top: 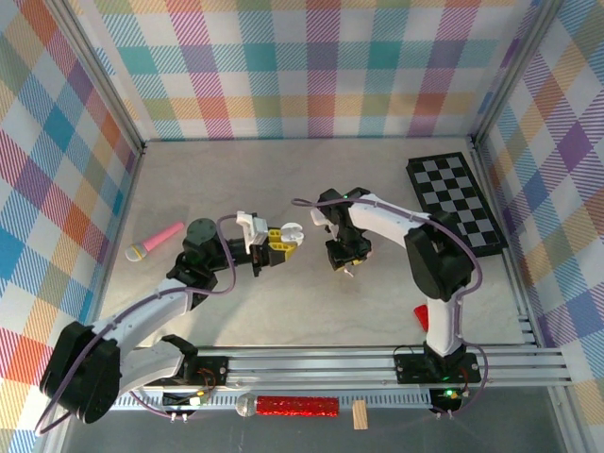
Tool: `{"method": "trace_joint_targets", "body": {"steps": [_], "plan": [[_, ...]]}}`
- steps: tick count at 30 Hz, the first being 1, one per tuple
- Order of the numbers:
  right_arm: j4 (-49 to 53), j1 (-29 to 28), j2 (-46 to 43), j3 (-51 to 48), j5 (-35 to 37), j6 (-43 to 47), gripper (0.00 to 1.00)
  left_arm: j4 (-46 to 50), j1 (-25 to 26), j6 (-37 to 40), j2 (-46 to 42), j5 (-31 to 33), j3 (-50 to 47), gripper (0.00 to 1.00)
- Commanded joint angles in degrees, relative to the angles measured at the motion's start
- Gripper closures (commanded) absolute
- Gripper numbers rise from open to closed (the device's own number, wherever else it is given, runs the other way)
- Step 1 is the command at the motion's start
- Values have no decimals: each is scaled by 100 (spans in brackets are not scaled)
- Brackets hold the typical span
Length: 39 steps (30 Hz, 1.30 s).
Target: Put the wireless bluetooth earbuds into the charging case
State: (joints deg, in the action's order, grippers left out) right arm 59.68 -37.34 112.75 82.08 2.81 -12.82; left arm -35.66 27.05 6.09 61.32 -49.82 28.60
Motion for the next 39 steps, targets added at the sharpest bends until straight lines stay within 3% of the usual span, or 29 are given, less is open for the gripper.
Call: {"method": "trace_joint_targets", "body": {"steps": [1,9,19,26,32,39], "plan": [[830,-95,362,354,191,333,59,322,-55,212,-264,134,-67,95],[1081,-174,855,841,277,362,65,398,-46,279,-183,61,50,95],[990,-176,1082,789,426,329,69,393,-54,270,-89,10,102,95],[752,-177,1064,734,451,192,78,393,-48,244,-76,-28,138,95],[508,-177,691,528,488,105,80,361,-44,226,-22,-32,147,95],[-373,-107,-441,-52,108,-229,79,-116,-18,163,251,215,87,95]]}}
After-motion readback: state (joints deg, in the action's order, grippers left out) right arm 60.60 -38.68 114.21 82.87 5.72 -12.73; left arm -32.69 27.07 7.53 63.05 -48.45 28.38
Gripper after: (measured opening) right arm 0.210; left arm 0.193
